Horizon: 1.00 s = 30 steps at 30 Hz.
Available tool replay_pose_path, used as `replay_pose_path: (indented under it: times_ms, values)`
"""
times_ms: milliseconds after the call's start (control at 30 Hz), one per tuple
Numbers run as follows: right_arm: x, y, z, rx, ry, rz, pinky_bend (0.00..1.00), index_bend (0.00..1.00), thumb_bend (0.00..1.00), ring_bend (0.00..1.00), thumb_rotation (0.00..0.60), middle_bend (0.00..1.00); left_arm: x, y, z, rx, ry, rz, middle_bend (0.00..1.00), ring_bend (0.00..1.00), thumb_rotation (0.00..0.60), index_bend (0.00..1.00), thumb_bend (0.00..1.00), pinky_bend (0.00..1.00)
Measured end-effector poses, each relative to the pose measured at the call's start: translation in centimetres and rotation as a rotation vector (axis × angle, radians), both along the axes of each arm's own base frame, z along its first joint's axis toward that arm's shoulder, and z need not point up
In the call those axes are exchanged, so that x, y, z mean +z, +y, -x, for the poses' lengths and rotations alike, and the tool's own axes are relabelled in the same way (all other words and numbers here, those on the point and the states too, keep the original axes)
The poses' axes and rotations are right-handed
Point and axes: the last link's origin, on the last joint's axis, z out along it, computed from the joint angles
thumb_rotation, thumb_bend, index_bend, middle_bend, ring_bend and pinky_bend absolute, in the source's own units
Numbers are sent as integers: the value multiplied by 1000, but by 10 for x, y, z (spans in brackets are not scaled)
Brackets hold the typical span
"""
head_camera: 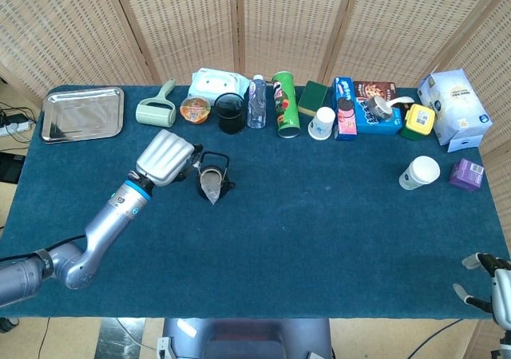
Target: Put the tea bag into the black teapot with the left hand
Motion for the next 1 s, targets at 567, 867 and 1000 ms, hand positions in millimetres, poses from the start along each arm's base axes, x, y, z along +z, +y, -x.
replay_pose_path:
  times_ms: [567,867,1000]
  values:
    - [-1,0,1,-8,-2,-4,365,443,210,454,600,467,2,10,-5,11,-27,-29,1000,994,600,583,490,913]
    - [-1,0,2,-10,-1,-2,366,443,211,454,600,467,0,10,-8,5,-25,-27,1000,994,600,584,489,913]
    - [-1,0,2,-13,-2,-2,366,443,210,454,600,467,0,12,-7,11,-22,-31,1000,995,600,583,489,914]
